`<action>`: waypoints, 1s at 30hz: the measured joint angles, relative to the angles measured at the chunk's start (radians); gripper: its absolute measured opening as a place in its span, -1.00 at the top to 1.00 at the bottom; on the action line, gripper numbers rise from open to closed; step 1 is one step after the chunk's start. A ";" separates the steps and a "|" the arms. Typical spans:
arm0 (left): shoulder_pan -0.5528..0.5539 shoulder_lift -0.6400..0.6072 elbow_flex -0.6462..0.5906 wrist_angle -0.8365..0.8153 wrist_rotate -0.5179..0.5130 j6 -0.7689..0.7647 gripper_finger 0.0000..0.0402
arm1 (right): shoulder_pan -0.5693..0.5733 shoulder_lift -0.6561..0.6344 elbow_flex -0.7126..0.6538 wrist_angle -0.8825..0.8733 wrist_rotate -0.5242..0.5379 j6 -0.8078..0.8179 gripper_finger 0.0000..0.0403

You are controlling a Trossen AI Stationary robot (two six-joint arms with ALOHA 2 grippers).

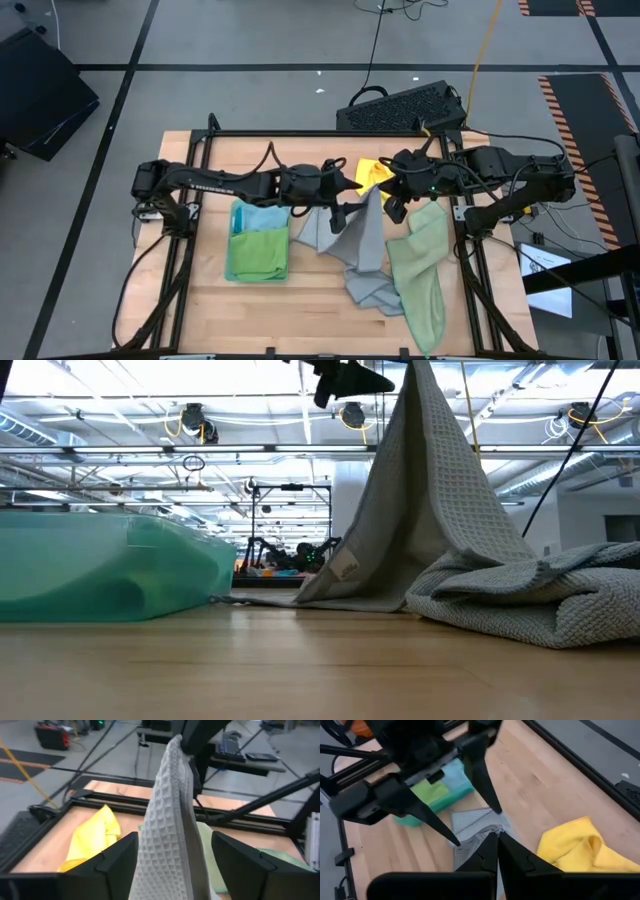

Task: Fold microfiber towels
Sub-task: Fold the top gray microfiber cloth

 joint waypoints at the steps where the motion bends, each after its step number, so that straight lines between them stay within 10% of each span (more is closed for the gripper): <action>1: 0.005 0.008 0.000 0.010 0.010 0.000 -0.22 | 0.000 0.000 0.000 0.002 -0.001 0.000 1.00; 8: 0.030 0.023 0.000 -0.010 0.021 0.000 0.08 | 0.000 0.000 0.000 0.005 -0.022 -0.011 1.00; 17: 0.079 0.012 -0.001 -0.008 0.103 -0.033 0.92 | 0.000 0.000 0.000 0.043 -0.075 -0.052 1.00; 30: 0.100 -0.043 0.000 -0.209 0.268 -0.179 0.98 | 0.028 0.010 -0.060 0.092 -0.074 0.035 0.50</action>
